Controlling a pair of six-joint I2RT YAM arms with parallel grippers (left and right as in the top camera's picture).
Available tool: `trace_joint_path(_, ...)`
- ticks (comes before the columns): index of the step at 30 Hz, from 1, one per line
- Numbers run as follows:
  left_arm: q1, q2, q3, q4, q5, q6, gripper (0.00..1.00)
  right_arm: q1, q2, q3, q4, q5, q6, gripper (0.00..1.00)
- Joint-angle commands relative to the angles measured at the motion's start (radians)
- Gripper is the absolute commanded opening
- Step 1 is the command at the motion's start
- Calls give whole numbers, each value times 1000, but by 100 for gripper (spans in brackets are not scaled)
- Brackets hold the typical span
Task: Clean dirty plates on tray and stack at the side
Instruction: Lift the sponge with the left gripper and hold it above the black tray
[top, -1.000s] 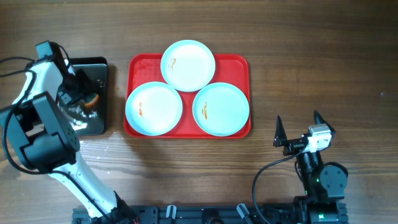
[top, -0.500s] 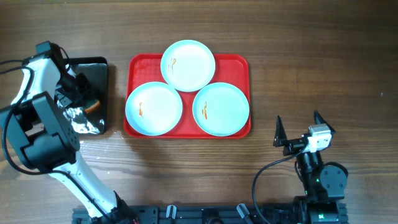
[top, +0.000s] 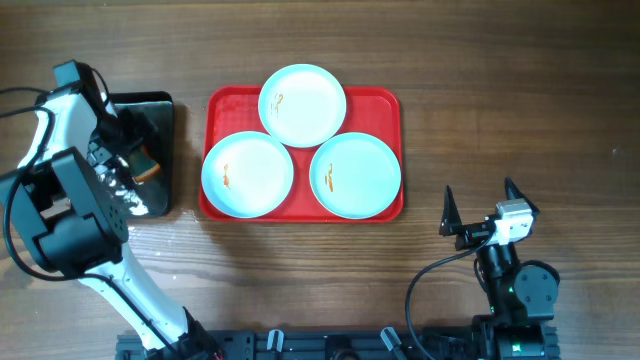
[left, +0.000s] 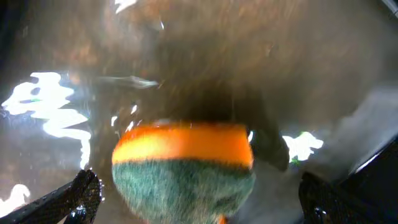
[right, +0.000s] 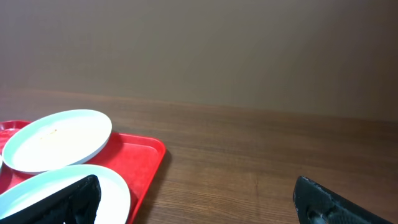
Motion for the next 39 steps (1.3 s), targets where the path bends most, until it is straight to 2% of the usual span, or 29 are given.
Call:
trace_joint_path(1, 5, 13, 2, 35, -18, 5, 75, -6, -5, -1, 5, 10, -9, 100)
trace_joint_path(2, 5, 13, 2, 43, -18, 5, 56, -6, -5, -1, 5, 10, -9, 100)
trace_joint_path(3, 5, 13, 2, 50, -18, 5, 7, -6, -5, -1, 5, 10, -9, 100)
trace_joint_path(4, 5, 13, 2, 52, -18, 5, 4, -6, -5, -1, 5, 10, -9, 100)
trace_joint_path(7, 5, 13, 3, 52, -18, 5, 4, -6, -5, -1, 5, 10, -9, 100)
trace_joint_path(9, 5, 3, 3, 38, -18, 5, 80, -6, -5, -1, 5, 10, -9, 100)
trace_joint_path(10, 5, -2, 3, 29, -19, 5, 100, -6, -5, -1, 5, 10, -9, 100)
trace_joint_path(17, 4, -53, 0, -148, -14, 5, 100, -6, -5, -1, 5, 10, -9, 100)
trace_joint_path(20, 2, -52, -24, -157, -13, 5, 98, -6, -5, -1, 5, 10, -9, 100)
trace_joint_path(21, 2, -52, -26, -155, -13, 5, 84, -6, -5, -1, 5, 10, -9, 100)
trace_joint_path(23, 2, -52, -27, -148, -13, 5, 41, -6, -5, -1, 5, 10, -9, 100)
trace_joint_path(24, 2, -52, -27, -142, -14, 5, 32, -6, -5, -1, 5, 10, -9, 100)
trace_joint_path(26, 2, -52, -27, -127, -14, 5, 31, -6, -5, -1, 5, 10, -9, 100)
trace_joint_path(29, 2, -52, -27, -113, -13, 5, 43, -6, -5, -1, 5, 10, -9, 100)
trace_joint_path(34, 2, -52, -47, -133, -13, 5, 54, -6, -5, -1, 5, 10, -9, 100)
trace_joint_path(36, 2, -52, -69, -127, -13, 5, 56, -6, -5, -1, 5, 10, -9, 100)
trace_joint_path(37, 2, -52, -84, -118, -8, 5, 54, -6, -5, -1, 5, 10, -9, 100)
trace_joint_path(38, 2, -52, -93, -109, 4, 5, 43, -6, -5, -1, 5, 10, -9, 100)
trace_joint_path(39, 2, -52, -95, -105, 6, 5, 24, -6, -5, -1, 5, 10, -9, 100)
